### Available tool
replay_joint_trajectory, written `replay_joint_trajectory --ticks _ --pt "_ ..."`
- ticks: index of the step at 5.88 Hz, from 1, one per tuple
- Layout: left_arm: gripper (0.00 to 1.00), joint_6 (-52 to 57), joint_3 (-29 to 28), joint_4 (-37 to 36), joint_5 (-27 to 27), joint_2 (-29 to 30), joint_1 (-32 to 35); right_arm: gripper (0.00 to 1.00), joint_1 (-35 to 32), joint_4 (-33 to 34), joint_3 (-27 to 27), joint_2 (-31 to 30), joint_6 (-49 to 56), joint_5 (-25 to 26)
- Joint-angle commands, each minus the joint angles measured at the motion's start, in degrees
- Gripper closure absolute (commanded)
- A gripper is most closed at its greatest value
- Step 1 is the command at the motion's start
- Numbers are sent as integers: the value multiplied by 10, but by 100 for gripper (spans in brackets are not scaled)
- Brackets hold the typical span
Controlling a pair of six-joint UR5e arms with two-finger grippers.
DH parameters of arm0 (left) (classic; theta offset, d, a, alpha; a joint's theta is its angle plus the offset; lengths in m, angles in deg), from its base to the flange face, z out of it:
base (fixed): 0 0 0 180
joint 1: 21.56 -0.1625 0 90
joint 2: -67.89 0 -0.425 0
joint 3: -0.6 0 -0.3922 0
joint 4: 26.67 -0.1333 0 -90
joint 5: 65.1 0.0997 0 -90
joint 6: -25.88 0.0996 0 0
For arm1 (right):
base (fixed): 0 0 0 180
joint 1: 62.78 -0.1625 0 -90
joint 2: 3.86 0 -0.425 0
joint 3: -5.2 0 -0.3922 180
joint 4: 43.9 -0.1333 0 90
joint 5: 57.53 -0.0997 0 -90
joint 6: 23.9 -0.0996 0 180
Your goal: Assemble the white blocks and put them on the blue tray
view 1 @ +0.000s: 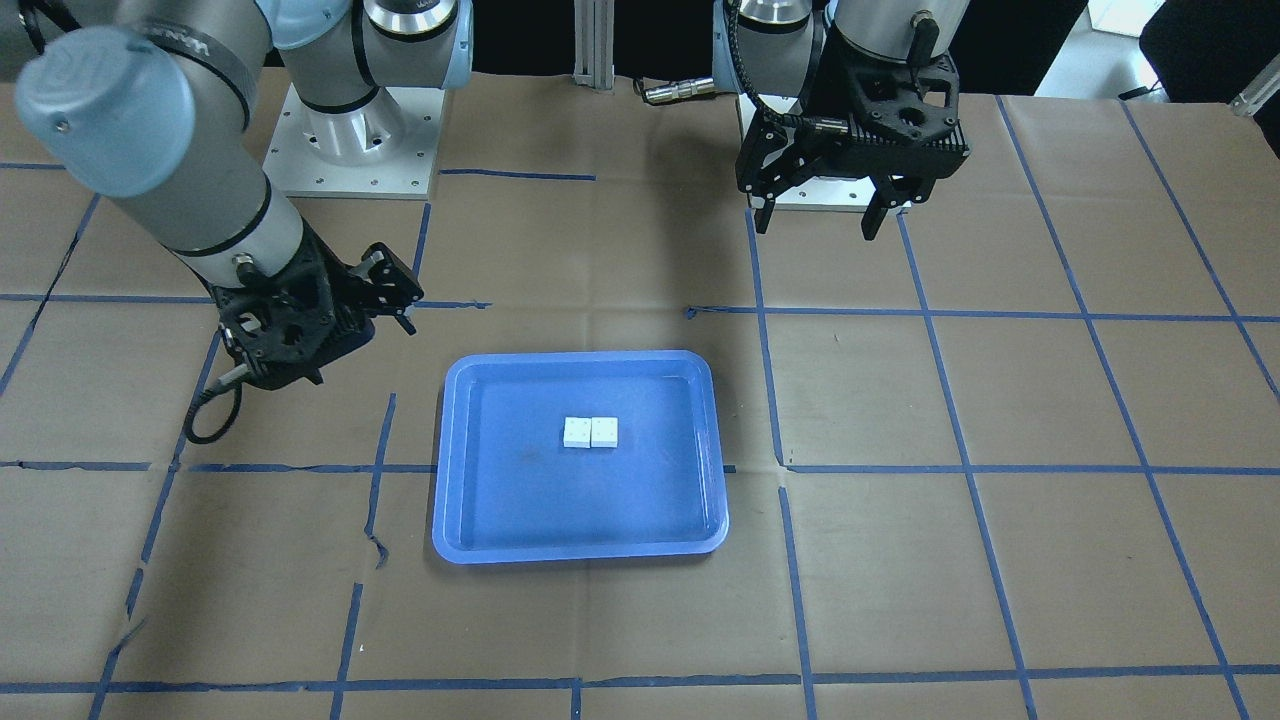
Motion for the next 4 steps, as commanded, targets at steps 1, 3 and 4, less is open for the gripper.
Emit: replay_joint_trajectory --ticks 1,3,4 --pt "1 0 -1 -1 0 0 0 0 11 -56 -47 -25 -187 56" --pt "1 0 -1 -1 0 0 0 0 2 -147 -93 -48 -303 49" --pt "1 0 -1 -1 0 0 0 0 -6 -151 -92 -48 -314 48"
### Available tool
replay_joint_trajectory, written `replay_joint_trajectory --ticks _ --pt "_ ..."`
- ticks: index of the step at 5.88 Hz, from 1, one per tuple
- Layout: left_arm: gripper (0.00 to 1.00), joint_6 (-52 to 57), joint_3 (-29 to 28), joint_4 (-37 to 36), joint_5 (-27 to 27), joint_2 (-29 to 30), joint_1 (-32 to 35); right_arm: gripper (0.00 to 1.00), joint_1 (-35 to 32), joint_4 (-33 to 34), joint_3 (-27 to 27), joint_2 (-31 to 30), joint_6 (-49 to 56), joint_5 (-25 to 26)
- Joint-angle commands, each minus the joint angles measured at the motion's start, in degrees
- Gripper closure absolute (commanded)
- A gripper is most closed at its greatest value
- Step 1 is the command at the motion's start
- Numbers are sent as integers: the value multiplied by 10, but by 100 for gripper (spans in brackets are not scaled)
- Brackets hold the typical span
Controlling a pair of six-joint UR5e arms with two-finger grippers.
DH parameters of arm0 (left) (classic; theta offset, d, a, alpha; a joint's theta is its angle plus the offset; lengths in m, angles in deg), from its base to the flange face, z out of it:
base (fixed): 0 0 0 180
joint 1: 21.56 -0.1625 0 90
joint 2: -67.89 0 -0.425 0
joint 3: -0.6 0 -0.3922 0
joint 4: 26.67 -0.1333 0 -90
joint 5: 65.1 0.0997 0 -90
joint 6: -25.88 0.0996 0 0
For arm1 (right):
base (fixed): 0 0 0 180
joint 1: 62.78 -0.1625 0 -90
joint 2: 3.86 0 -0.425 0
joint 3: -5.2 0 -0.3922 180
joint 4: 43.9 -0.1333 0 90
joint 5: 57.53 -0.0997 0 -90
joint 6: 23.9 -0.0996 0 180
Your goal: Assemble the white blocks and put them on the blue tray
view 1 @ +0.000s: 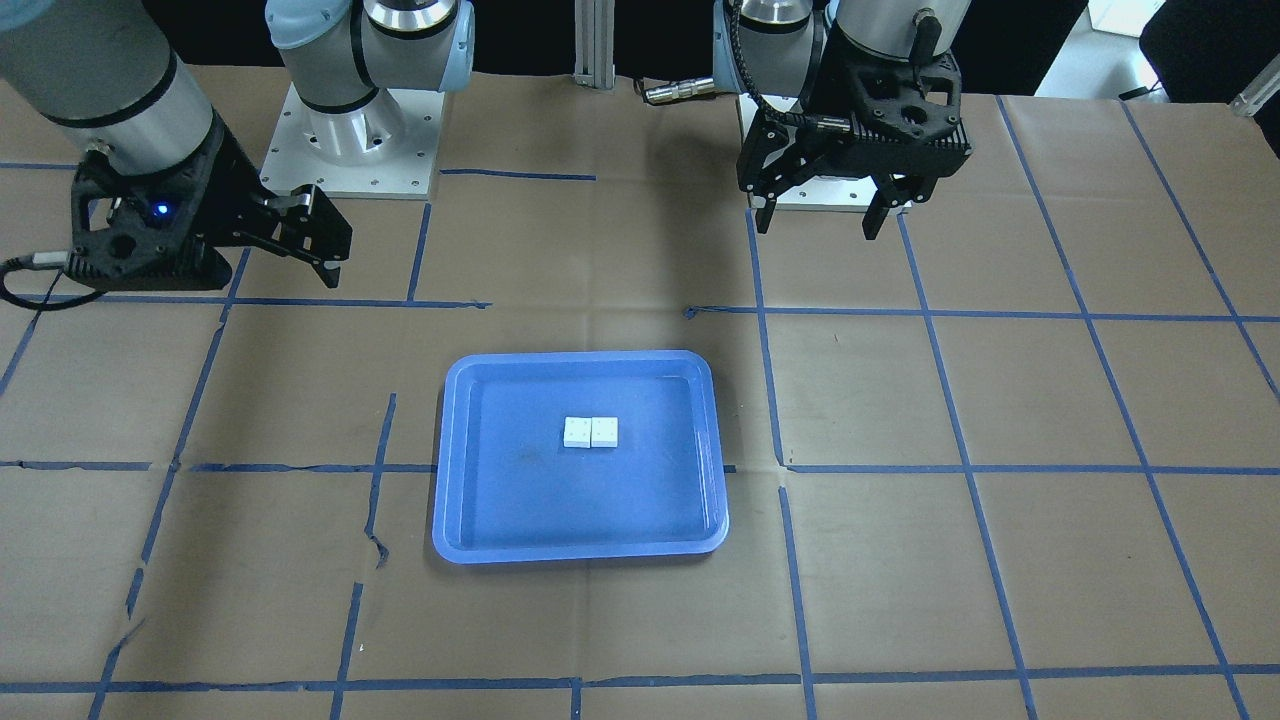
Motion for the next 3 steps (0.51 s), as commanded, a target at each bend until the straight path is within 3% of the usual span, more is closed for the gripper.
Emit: replay_joint_trajectory --ticks 1,3 --pt "1 0 0 0 0 0 0 0 -9 -16 -3 -2 -23 0" --pt "1 0 -1 0 -1 0 0 0 -8 -15 0 3 -17 3"
